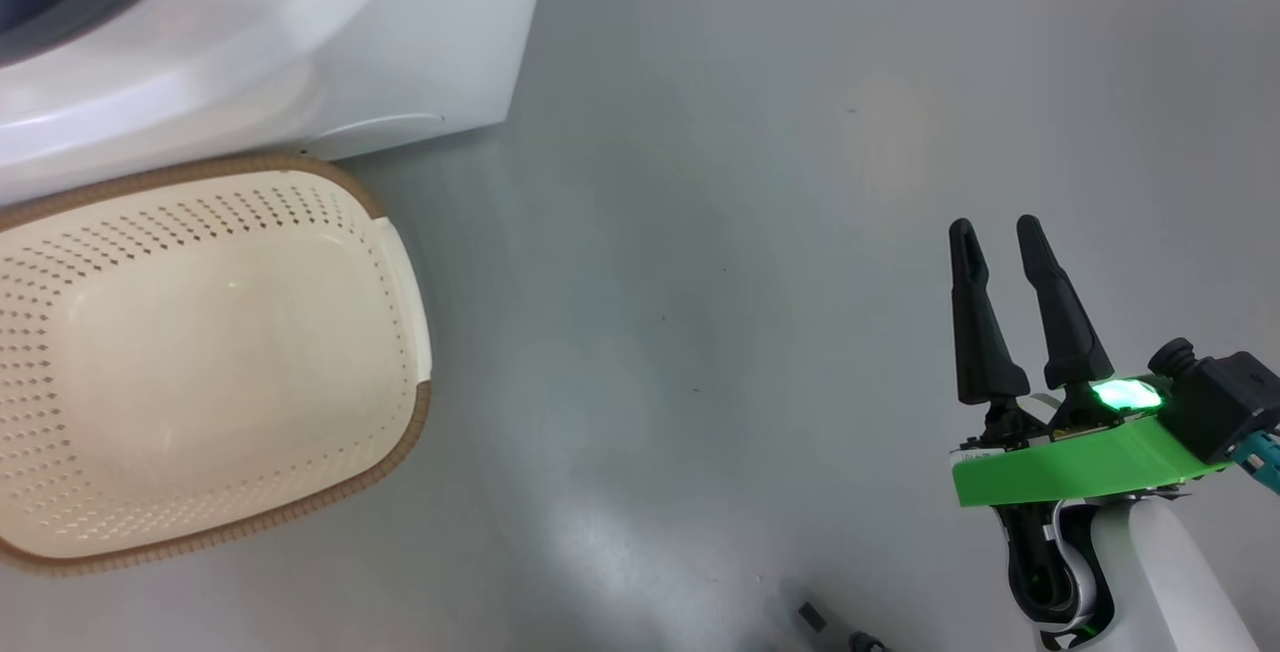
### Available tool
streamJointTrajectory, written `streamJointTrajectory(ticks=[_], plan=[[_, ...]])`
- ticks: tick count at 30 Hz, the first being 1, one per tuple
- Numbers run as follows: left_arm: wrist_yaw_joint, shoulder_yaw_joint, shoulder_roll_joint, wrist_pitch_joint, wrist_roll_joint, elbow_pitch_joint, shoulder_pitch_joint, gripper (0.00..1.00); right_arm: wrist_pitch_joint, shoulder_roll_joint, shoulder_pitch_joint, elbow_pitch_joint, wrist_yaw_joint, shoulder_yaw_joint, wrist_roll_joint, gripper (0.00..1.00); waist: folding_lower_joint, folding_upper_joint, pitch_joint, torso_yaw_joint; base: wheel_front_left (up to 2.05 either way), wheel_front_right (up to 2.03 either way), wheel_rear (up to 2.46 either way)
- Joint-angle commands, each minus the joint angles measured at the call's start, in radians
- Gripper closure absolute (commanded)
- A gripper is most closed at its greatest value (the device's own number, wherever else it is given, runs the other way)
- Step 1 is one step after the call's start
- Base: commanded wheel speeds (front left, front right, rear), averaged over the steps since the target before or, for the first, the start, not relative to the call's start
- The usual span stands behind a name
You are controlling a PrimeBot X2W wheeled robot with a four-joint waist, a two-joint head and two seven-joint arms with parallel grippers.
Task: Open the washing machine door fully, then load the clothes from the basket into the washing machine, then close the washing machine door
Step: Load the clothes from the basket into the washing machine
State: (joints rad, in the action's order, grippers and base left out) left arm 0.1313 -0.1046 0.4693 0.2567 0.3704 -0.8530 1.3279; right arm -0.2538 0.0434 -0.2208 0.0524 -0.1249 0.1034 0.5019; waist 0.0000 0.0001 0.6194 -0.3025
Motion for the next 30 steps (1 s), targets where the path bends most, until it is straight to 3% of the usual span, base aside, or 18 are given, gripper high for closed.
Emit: streamJointTrajectory(ticks=[1,11,18,23,24,25,26,30], plan=[[-0.005,0.029,0.046,0.005,-0.018,0.037,-0.011,1.00,-0.008,0.007,-0.012,-0.026,-0.006,0.026,0.011,0.00,0.0000,-0.0001,0.011,-0.007,0.00,0.00,0.00],[-0.002,0.058,0.026,0.005,-0.068,-0.069,-0.067,1.00,-0.008,0.007,-0.017,-0.025,-0.006,0.044,0.020,0.00,0.0000,-0.0001,0.020,-0.018,0.00,0.00,0.00],[-0.001,-0.013,0.017,0.002,-0.095,-0.233,-0.014,0.98,-0.008,0.007,-0.018,-0.024,-0.006,0.043,0.018,0.00,0.0000,-0.0001,0.021,-0.011,0.00,0.00,0.00],[-0.001,-0.062,0.008,-0.013,-0.081,-0.322,0.023,0.44,-0.008,0.007,-0.022,-0.022,-0.006,0.044,0.020,0.00,0.0000,-0.0001,0.012,-0.005,0.00,0.00,0.00],[-0.001,-0.062,0.008,-0.013,-0.081,-0.322,0.023,0.44,-0.008,0.007,-0.022,-0.022,-0.006,0.044,0.020,0.00,0.0000,-0.0001,0.012,-0.005,0.00,0.00,0.00],[-0.001,-0.069,0.006,-0.012,-0.075,-0.331,0.028,0.18,-0.008,0.007,-0.023,-0.022,-0.006,0.043,0.020,0.00,0.0000,-0.0001,0.010,-0.003,0.00,0.00,0.00],[-0.001,-0.075,0.005,-0.011,-0.068,-0.338,0.031,0.02,-0.008,0.007,-0.024,-0.021,-0.006,0.042,0.020,0.00,0.0000,-0.0001,0.007,-0.001,0.00,0.00,0.00],[-0.001,-0.070,-0.011,-0.005,-0.015,-0.363,0.027,0.00,-0.008,0.007,-0.022,-0.018,-0.006,0.036,0.014,0.00,0.0000,-0.0001,-0.011,0.011,0.00,0.00,0.00]])
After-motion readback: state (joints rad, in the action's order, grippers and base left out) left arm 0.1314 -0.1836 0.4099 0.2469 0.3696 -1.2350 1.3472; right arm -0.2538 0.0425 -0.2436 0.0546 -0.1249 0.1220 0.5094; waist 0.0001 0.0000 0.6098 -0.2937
